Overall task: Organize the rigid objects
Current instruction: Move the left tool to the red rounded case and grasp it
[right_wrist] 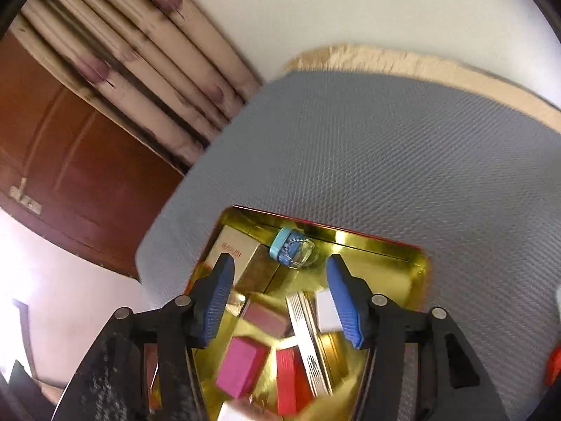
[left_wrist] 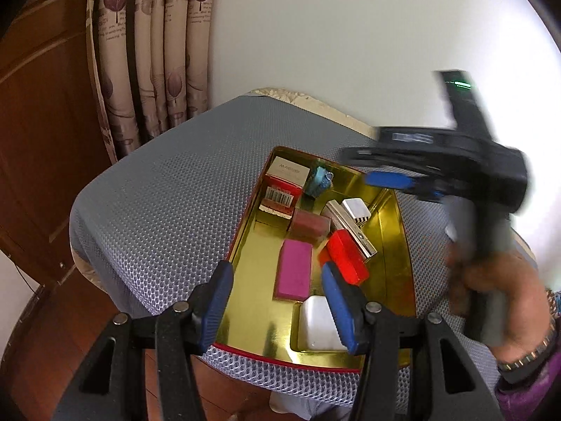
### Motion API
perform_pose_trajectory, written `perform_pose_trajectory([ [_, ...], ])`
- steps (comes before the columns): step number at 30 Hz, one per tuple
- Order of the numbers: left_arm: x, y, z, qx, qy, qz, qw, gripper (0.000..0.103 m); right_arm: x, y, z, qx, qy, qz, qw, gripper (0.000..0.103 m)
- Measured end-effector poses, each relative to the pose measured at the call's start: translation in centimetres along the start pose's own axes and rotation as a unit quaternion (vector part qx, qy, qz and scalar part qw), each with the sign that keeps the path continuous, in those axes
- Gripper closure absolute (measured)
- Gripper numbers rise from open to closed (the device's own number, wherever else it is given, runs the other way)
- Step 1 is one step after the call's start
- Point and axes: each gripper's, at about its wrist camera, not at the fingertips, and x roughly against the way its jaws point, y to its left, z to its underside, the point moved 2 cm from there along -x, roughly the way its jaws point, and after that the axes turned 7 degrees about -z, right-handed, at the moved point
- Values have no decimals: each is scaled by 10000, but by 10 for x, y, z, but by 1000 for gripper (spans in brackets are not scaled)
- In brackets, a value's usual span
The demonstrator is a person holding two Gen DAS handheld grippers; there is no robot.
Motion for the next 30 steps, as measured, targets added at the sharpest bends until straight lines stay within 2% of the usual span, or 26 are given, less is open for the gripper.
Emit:
perform_pose_trajectory([
  [2,2,-5,2,-117,-37,14,9999,49,38,-17,17,-53,-330,-30,9994,49],
  [4,4,-14,6,-303,-57,59,9995,49,70,-40,36,-90,-543,223,9982,42],
  [5,6,-19,8,-390,-73,83,9992,49,90,-57,49,-108,-666,470,9966,38],
  [8,10,-36,16,-765,-70,314,9966,49,146,-109,95,-154,-843,1486,9852,37],
  [10,11,-54,23,-1070,48,529,9928,49,180,-145,127,-84,-789,2397,9676,36],
  [12,10,-72,28,-1301,269,857,9874,49,211,-180,156,-76,-653,3246,9436,36],
  [15,9,-105,34,-1487,578,1309,9785,49,249,-224,190,-227,-540,3837,9216,31],
  [19,-2,-159,31,-1514,1032,1811,9663,49,277,-251,213,-453,-728,3974,9137,22],
  [22,-22,-209,26,-1403,1501,2074,9564,49,285,-268,228,-750,-936,3645,9235,16],
  [26,-44,-263,19,-1480,1722,2111,9507,49,292,-272,233,-768,-1184,3386,9303,10],
  [30,-69,-303,16,-1646,1769,1901,9516,49,301,-277,239,-813,-1287,3085,9390,10],
])
